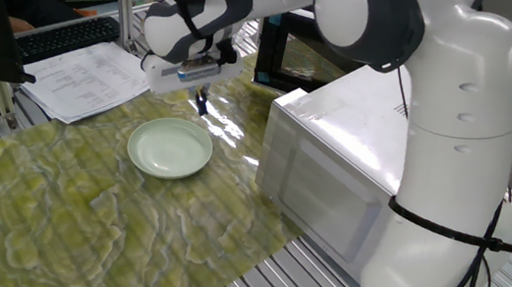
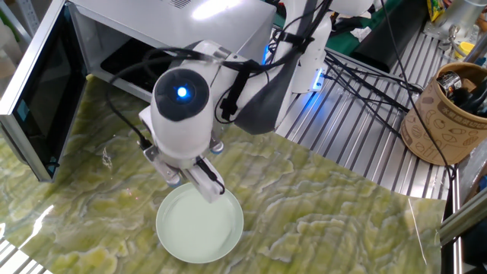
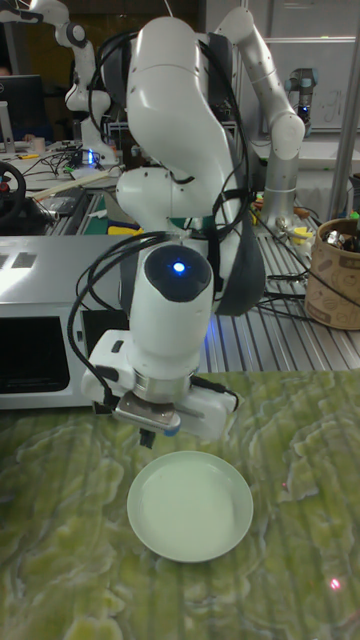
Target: Put the bowl into the microwave
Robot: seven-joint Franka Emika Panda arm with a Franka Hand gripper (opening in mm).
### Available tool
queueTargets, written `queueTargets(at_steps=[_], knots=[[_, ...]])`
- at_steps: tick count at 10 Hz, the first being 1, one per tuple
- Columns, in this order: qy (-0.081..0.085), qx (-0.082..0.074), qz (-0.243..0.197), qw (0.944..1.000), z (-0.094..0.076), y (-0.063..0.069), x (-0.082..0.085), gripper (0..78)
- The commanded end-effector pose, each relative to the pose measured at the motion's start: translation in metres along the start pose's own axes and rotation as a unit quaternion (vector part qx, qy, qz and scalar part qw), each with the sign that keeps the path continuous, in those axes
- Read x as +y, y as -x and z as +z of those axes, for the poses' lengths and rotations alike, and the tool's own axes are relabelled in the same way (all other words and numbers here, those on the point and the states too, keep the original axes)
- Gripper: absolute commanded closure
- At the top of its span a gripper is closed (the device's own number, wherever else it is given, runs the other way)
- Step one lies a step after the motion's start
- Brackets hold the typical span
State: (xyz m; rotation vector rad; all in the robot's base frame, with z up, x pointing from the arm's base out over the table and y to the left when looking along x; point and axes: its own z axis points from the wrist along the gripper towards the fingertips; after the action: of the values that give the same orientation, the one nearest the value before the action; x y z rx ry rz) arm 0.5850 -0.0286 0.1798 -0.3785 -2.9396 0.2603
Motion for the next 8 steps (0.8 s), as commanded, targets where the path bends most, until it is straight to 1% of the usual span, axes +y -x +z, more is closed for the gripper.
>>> queueTargets(at_steps=[1, 2, 3, 4, 5, 6, 7, 8], knots=[[0.023, 0.011, -0.037, 0.9990, -0.002, 0.002, 0.001, 76.4], [0.024, 0.009, -0.032, 0.9991, 0.005, 0.010, 0.021, 76.4], [0.023, 0.005, -0.027, 0.9994, 0.011, 0.014, 0.041, 76.4], [0.026, -0.004, -0.010, 0.9996, 0.020, 0.015, 0.068, 76.4], [0.028, -0.013, 0.000, 0.9995, 0.024, 0.013, 0.086, 76.4], [0.028, -0.014, 0.002, 0.9995, 0.024, 0.013, 0.089, 76.4], [0.031, -0.026, 0.017, 0.9990, 0.027, 0.011, 0.110, 76.4], [0.034, -0.030, 0.019, 0.9988, 0.028, 0.011, 0.118, 76.4]])
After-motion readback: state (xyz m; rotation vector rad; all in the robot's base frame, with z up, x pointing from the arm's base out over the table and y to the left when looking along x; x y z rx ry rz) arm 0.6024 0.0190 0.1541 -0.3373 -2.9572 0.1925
